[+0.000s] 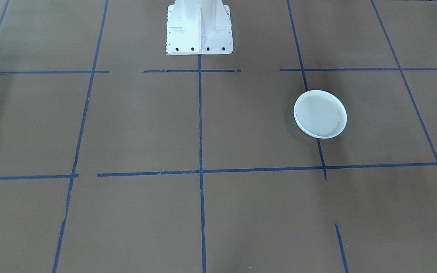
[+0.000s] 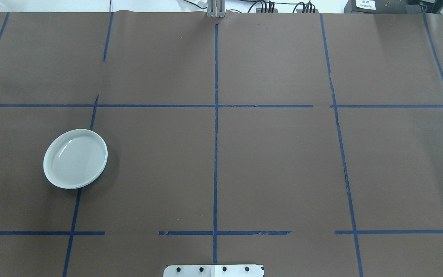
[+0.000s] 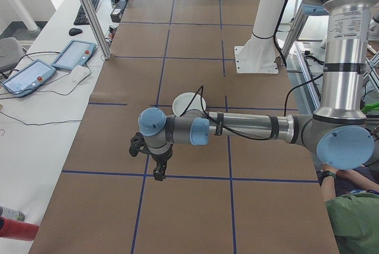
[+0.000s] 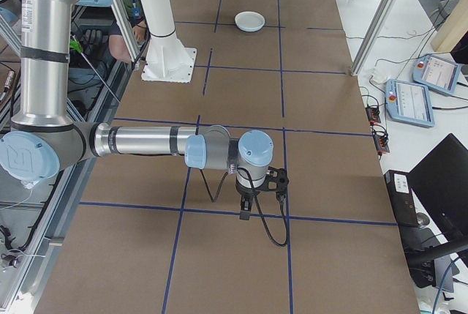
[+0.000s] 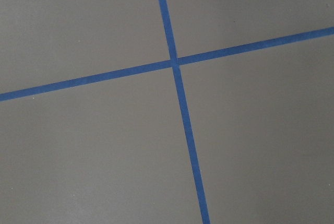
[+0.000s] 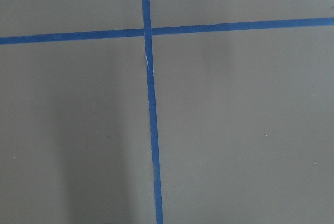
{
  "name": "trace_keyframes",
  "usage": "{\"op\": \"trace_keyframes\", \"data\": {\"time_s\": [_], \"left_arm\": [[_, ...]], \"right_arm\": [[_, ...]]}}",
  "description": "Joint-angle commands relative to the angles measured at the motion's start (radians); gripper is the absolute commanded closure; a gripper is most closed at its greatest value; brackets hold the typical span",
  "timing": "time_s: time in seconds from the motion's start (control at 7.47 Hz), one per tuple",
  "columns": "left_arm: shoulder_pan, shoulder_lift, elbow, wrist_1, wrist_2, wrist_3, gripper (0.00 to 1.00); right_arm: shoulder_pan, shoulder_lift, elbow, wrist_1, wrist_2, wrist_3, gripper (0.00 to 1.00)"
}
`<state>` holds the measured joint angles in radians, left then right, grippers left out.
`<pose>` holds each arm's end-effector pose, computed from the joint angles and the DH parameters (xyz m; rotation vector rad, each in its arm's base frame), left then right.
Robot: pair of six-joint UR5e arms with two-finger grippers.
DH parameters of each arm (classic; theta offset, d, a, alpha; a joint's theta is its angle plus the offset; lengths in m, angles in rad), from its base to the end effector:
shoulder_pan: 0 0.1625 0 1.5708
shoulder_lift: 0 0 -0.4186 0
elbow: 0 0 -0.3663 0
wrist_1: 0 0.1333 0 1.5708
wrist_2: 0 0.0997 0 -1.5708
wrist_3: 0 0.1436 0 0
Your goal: Stack plate in center
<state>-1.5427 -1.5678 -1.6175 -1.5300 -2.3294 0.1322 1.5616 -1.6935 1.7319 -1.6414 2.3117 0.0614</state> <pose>-0.0214 -0.4655 0.6690 0.0423 0.7582 0.1536 0.0326 -0.4113 0.6730 -0.0569 -0.7394 0.0617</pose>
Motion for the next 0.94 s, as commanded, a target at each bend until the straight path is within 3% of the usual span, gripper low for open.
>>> {"op": "trace_keyframes", "data": {"time_s": [0.0, 0.8], "left_arm": [[-0.053, -0.018, -0.007, 0.044, -0.001, 0.021, 0.0], [-0.05, -0.005, -0.025, 0.041, 0.001, 0.023, 0.0]], "right_arm": [[0.0, 0.0, 0.0, 0.0, 0.0, 0.0, 0.0], [0.0, 0.0, 0.0, 0.0, 0.0, 0.0, 0.0]]}}
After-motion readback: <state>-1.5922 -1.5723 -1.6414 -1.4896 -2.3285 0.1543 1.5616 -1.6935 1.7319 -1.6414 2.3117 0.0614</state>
